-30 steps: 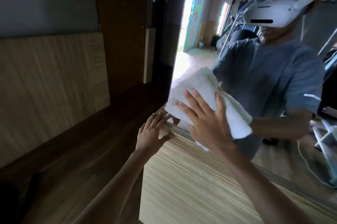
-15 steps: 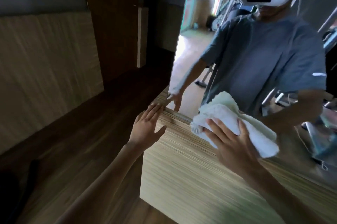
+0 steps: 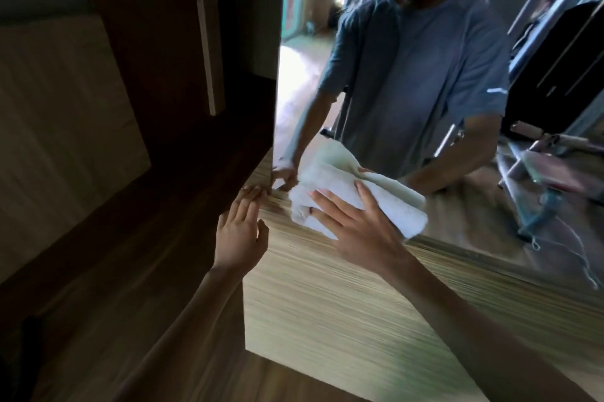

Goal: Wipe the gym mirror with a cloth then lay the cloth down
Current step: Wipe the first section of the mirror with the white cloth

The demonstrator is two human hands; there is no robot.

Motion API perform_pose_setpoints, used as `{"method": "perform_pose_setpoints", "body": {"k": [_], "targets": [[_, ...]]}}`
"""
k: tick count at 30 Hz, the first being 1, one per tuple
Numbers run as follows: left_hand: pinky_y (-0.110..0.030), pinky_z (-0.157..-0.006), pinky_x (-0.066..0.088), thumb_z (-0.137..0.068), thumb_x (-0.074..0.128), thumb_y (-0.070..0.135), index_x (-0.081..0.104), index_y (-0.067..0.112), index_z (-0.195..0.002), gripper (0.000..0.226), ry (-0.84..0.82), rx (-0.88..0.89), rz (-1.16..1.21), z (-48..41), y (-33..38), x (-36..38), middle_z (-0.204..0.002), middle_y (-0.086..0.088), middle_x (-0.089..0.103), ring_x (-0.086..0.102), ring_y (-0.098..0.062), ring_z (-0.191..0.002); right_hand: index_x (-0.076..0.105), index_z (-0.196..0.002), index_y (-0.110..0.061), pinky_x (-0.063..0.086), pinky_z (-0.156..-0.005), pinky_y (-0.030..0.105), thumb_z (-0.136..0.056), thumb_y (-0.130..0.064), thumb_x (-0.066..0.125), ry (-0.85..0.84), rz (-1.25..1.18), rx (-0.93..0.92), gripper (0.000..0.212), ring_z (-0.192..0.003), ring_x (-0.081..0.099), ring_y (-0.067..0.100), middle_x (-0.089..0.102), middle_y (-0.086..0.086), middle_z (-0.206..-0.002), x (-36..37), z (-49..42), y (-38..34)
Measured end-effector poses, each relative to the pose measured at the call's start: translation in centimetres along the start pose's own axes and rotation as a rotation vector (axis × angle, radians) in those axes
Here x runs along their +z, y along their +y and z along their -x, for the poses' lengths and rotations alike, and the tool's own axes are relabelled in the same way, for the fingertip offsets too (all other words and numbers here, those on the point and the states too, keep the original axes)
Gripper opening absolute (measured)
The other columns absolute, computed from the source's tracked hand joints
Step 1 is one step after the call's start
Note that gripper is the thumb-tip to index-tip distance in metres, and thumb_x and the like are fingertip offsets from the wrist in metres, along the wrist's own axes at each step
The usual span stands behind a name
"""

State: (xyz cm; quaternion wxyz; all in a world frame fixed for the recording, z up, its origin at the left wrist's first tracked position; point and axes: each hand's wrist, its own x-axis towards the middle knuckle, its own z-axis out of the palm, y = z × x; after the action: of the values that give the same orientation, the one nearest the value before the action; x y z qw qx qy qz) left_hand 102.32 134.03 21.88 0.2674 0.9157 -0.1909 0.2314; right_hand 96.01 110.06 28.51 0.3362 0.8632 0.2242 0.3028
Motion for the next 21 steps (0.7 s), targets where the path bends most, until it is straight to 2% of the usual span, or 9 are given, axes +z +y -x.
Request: {"method": "perform_pose_setpoints", "body": {"k": [4, 7, 11, 14, 16, 19, 21], "targets": [[-0.057, -0.093, 0.049, -0.088, 0.039, 0.025, 0.05, 0.005, -0.137, 0.054, 0.031, -0.038, 0.059, 0.1, 0.6, 0.7, -0.144, -0.018, 0.052, 0.044, -0.034, -0.137, 0.054, -0.141, -0.027, 0.018, -0.114, 0.057, -0.086, -0.03, 0.053, -0.047, 0.043, 0.038, 0.055, -0.141, 0.037, 0.021, 0.039, 0.001, -0.157, 0.0, 8.8, 4.2], [-0.061, -0.094, 0.047, -0.089, 0.042, 0.021, 0.05, 0.003, -0.136, 0.051, 0.014, -0.051, 0.105, 0.1, 1.0, 1.2, -0.145, -0.019, 0.05, 0.041, -0.039, -0.139, 0.052, -0.14, -0.027, 0.025, -0.109, 0.058, -0.083, -0.037, 0.056, -0.14, 0.078, 0.069, 0.058, -0.136, 0.04, 0.023, 0.048, 0.0, -0.15, -0.8, 13.2, 6.0], [-0.064, -0.098, 0.044, -0.09, 0.047, 0.013, 0.051, -0.001, -0.136, 0.048, 0.015, -0.113, 0.167, 0.0, 2.1, 1.4, -0.146, -0.021, 0.048, 0.036, -0.042, -0.142, 0.058, -0.135, -0.023, 0.018, -0.112, 0.061, -0.078, -0.029, 0.058, -0.126, 0.056, 0.119, 0.057, -0.14, 0.036, 0.023, 0.047, 0.001, -0.152, -1.0, 11.5, 4.8], [-0.063, -0.102, 0.041, -0.091, 0.056, -0.002, 0.052, -0.003, -0.135, 0.044, 0.07, -0.163, 0.203, 0.2, 3.2, 1.7, -0.147, -0.021, 0.048, 0.033, -0.039, -0.145, 0.06, -0.135, -0.021, 0.016, -0.114, 0.06, -0.081, -0.018, 0.049, -0.051, -0.005, 0.123, 0.055, -0.143, 0.035, 0.021, 0.044, 0.001, -0.153, -1.1, 7.2, 2.2], [-0.062, -0.104, 0.039, -0.089, 0.056, -0.006, 0.052, -0.005, -0.134, 0.045, 0.107, -0.179, 0.218, 0.4, 4.2, 1.9, -0.148, -0.022, 0.048, 0.03, -0.039, -0.147, 0.055, -0.14, -0.02, 0.015, -0.116, 0.061, -0.089, -0.014, 0.036, -0.035, 0.02, 0.091, 0.054, -0.146, 0.031, 0.023, 0.037, 0.003, -0.158, -1.0, 4.4, 0.9], [-0.061, -0.109, 0.033, -0.09, 0.057, -0.005, 0.048, -0.004, -0.138, 0.049, 0.115, -0.292, 0.22, 0.4, 6.1, 2.0, -0.154, -0.019, 0.04, 0.025, -0.034, -0.151, 0.048, -0.143, -0.019, 0.008, -0.118, 0.06, -0.096, -0.012, 0.013, -0.031, 0.062, 0.064, 0.059, -0.15, 0.025, 0.025, 0.028, 0.005, -0.162, -0.8, 2.4, 0.2], [-0.058, -0.113, 0.027, -0.092, 0.055, 0.001, 0.044, -0.001, -0.143, 0.052, 0.099, -0.374, 0.202, 0.4, 7.5, 2.4, -0.161, -0.014, 0.031, 0.019, -0.029, -0.153, 0.049, -0.142, -0.02, 0.009, -0.12, 0.057, -0.098, -0.013, 0.013, -0.008, 0.049, 0.066, 0.057, -0.15, 0.025, 0.024, 0.029, 0.005, -0.162, -0.7, 3.3, 1.1]]}}
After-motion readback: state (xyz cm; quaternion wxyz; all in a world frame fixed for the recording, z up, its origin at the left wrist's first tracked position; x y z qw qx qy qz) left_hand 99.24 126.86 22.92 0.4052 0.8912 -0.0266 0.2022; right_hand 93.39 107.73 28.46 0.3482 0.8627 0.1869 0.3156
